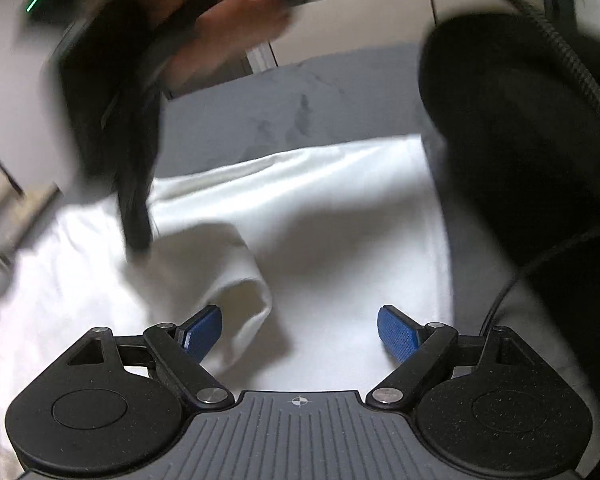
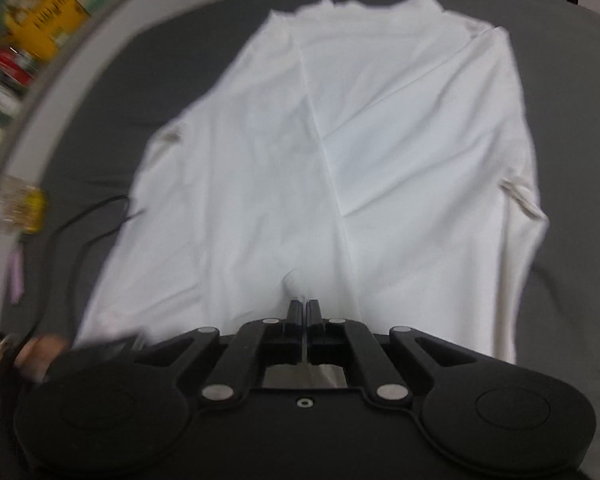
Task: Fold clothes
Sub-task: 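Move both open grippers to the shirt hem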
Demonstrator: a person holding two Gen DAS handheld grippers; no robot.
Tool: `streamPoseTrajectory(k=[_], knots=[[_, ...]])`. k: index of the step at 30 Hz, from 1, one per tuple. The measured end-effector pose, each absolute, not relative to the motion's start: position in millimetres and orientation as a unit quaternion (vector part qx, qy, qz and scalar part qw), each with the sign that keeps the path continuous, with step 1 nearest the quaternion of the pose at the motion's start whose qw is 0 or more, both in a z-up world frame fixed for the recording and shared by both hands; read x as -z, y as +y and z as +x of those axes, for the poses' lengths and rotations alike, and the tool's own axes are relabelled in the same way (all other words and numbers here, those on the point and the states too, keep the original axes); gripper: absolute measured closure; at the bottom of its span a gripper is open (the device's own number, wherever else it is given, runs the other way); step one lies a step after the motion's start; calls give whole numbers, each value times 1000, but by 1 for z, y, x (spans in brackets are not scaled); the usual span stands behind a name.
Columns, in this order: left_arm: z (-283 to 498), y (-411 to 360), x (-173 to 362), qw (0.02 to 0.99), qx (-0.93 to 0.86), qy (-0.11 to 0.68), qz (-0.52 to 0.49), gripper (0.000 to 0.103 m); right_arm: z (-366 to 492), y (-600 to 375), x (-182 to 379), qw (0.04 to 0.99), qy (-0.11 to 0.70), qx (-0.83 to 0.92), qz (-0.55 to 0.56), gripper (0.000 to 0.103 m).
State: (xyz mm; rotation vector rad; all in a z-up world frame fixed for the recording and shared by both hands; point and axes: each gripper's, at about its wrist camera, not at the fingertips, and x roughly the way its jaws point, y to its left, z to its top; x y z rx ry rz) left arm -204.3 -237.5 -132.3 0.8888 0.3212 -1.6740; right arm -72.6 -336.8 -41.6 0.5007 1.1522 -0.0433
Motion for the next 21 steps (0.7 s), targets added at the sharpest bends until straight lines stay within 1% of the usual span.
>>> streamPoseTrajectory(k=[4,8,10,13,14,15,16,17,18,21], knots=[[-167,-214,119,565,733,232,300,17,-125,-335,28,810,537,-6,237,100],[-128,-185,109,581,726,301,212,17,-153,-326,41,794,568,-15,218,100],[-107,-168,105,608,706,326,160,17,-162,-322,50,783,587,-16,206,100],[-71,-150,101,675,641,354,83,17,-169,-325,61,764,610,-6,207,96],[-58,-148,101,700,613,362,52,17,-171,-327,62,761,614,-5,211,88],[-45,-145,101,723,583,370,20,17,-173,-329,62,760,614,-4,214,72],[-35,-139,102,747,553,368,-12,17,-177,-331,59,764,608,-4,217,64],[-26,-133,103,770,521,365,-43,10,-181,-332,55,768,602,-4,220,50],[-21,-127,104,789,496,358,-53,1,-184,-334,51,774,593,-3,223,48],[-9,-116,109,832,432,339,-72,0,-177,-335,32,815,535,16,222,48]])
